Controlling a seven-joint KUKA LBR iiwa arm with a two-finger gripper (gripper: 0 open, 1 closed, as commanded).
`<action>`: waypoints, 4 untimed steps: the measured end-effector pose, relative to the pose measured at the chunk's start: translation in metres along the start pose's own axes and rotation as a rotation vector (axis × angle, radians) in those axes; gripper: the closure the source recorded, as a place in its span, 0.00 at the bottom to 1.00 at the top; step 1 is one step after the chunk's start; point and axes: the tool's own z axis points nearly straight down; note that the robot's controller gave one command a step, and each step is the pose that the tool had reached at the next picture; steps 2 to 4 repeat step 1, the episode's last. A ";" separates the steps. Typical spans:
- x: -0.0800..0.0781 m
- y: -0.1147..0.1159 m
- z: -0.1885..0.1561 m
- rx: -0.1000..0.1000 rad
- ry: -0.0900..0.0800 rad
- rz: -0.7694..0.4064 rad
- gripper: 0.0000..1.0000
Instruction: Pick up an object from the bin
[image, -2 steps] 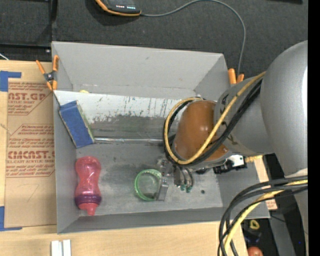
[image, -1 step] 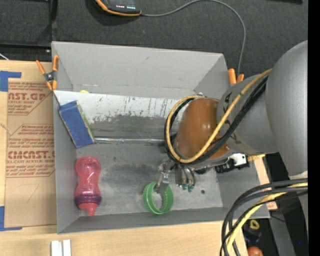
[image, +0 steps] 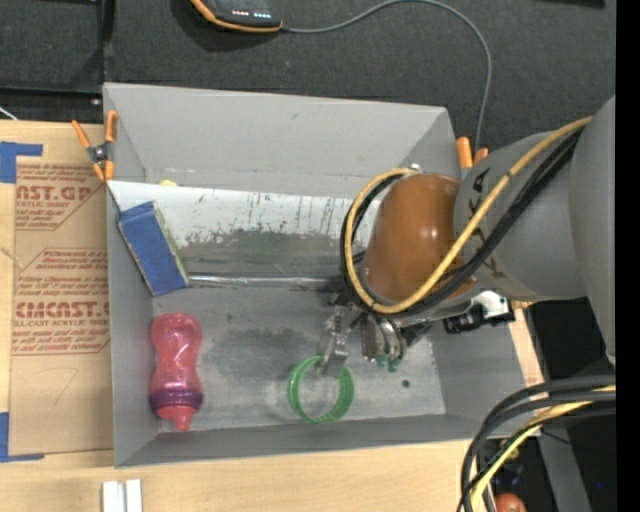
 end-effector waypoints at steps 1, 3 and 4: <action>-0.002 0.001 -0.035 -0.003 -0.009 0.000 1.00; -0.002 0.001 -0.035 -0.003 -0.009 0.000 1.00; -0.002 0.001 -0.035 -0.003 -0.009 0.000 1.00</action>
Offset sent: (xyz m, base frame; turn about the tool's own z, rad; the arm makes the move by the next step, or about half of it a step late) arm 0.0016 0.0002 0.0476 -0.0005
